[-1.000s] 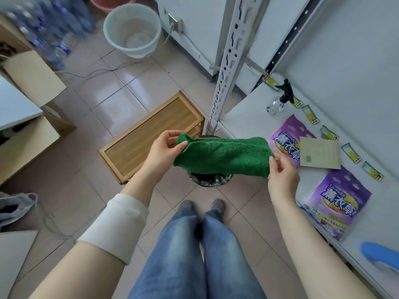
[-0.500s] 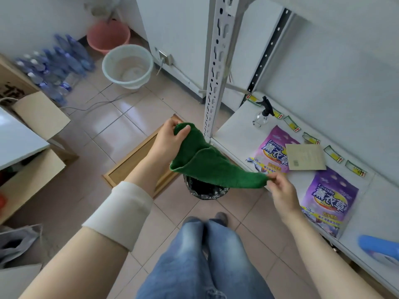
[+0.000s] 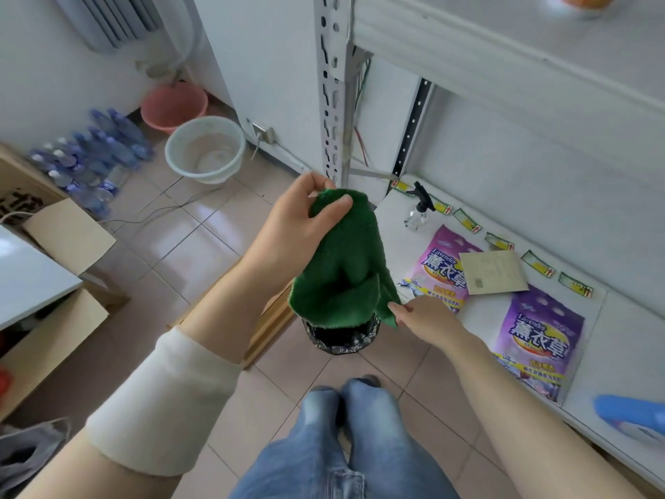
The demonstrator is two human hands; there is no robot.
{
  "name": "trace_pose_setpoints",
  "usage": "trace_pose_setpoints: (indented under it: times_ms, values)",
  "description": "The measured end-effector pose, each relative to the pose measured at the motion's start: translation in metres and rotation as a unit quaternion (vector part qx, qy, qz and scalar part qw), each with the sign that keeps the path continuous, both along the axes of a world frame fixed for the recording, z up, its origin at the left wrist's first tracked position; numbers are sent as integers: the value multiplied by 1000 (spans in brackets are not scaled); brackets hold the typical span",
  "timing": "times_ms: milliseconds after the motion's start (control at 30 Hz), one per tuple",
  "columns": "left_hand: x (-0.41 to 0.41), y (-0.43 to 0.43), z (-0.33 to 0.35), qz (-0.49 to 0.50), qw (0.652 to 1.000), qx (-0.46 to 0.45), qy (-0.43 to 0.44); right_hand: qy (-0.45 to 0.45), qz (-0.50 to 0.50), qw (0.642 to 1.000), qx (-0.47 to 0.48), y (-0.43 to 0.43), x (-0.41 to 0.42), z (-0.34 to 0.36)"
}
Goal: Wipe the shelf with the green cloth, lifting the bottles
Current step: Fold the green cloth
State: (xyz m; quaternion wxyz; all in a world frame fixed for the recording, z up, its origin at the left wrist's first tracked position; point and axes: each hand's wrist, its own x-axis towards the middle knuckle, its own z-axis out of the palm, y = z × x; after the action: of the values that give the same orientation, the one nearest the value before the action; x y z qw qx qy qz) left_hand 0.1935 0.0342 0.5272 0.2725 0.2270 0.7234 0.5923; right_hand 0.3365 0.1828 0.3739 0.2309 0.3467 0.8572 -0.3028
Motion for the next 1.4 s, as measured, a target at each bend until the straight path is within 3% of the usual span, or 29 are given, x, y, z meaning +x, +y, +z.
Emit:
trace_pose_setpoints:
  times_ms: [67,133,200,267,367,533,700,833,933,1067,1267,1400]
  values:
    - [-3,2,8,14,999,26,-16,52,-25,997,59,-2,-4,8]
    - [-6,2,15,0,999,36,-22,182,-104,977,40,-3,-9,15]
    - [-7,2,20,-22,998,44,-26,262,-158,944,-127,-2,-19,27]
    - [-9,1,25,-37,998,47,-26,271,-127,923,-243,-3,-29,38]
    - [-18,-3,30,-33,998,41,-17,293,-71,929,-215,-7,-43,53]
    - [-64,-17,29,79,996,-33,40,375,-137,904,-151,-8,-45,77]
    - [-103,-29,-6,132,985,-108,-20,367,-76,911,-172,-4,-53,113]
    - [-94,-37,-50,106,977,-53,-180,357,-103,879,-299,-8,-69,134]
    - [-70,-43,-80,77,948,21,-309,326,-165,840,-402,-9,-72,140]
    - [-26,-38,-112,-19,949,-53,-310,302,-211,807,-462,-10,-69,140]
    - [13,-17,-131,-114,902,-141,-391,298,-244,774,-502,-7,-54,139]
    - [17,-10,-116,-99,929,-114,-339,313,-286,755,-500,0,-40,136]
